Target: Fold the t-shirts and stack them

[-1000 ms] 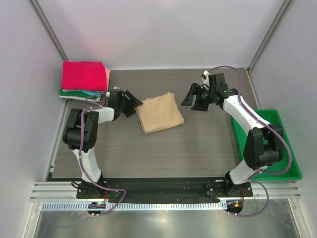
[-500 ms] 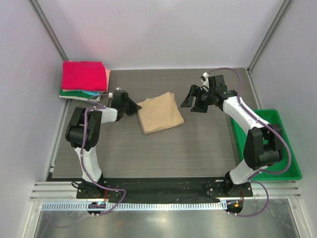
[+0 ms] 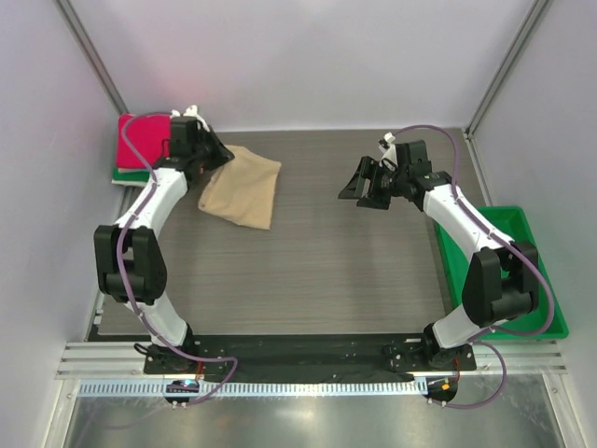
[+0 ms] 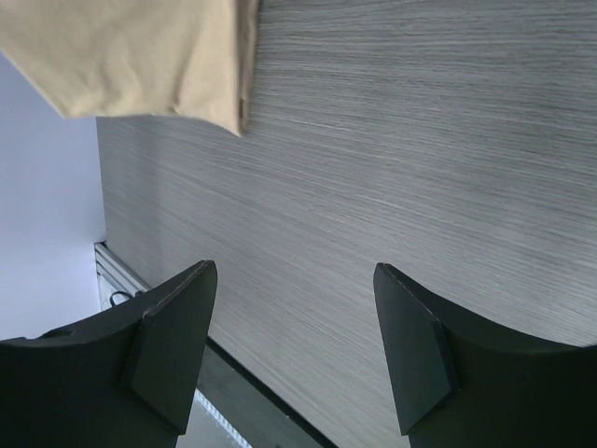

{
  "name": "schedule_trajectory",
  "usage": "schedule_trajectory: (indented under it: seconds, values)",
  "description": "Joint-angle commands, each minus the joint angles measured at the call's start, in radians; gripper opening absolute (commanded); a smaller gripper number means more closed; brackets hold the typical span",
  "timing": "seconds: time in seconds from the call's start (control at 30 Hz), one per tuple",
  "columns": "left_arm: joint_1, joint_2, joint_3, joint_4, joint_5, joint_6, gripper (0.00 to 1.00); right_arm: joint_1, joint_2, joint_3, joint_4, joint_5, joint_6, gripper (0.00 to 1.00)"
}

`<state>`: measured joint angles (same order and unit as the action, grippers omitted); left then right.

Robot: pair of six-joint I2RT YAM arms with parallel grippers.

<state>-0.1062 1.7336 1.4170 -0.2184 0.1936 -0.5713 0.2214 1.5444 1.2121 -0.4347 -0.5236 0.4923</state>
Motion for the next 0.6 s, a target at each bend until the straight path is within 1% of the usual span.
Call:
schedule_trajectory:
  seconds: [0.0,0.17,0.2,0.23,0.3,0.37,0.4,0.43,0.57]
  values:
    - [0.033,-0.072,0.104,-0.137,0.05,0.146,0.0,0.006,-0.046,-0.003,0.053,-0.036,0.018,0.74]
    - [0.082,-0.098,0.243,-0.231,0.041,0.205,0.0,0.006,-0.055,-0.014,0.065,-0.052,0.026,0.74]
    - [0.088,-0.094,0.3,-0.263,0.043,0.217,0.0,0.006,-0.058,-0.016,0.07,-0.055,0.031,0.74]
    - [0.097,-0.091,0.325,-0.274,0.05,0.225,0.0,0.006,-0.058,-0.017,0.071,-0.056,0.032,0.74]
    - [0.102,-0.072,0.385,-0.32,0.058,0.238,0.0,0.004,-0.061,-0.022,0.079,-0.061,0.034,0.74]
    - [0.146,-0.056,0.474,-0.346,0.063,0.257,0.0,0.006,-0.064,-0.025,0.079,-0.062,0.035,0.74]
    - [0.154,-0.037,0.503,-0.372,0.067,0.26,0.0,0.006,-0.066,-0.026,0.08,-0.064,0.035,0.74]
    - [0.16,-0.029,0.564,-0.384,0.079,0.264,0.0,0.006,-0.067,-0.028,0.082,-0.065,0.035,0.74]
    - [0.181,0.021,0.698,-0.444,0.07,0.3,0.0,0.007,-0.063,-0.033,0.09,-0.067,0.04,0.74]
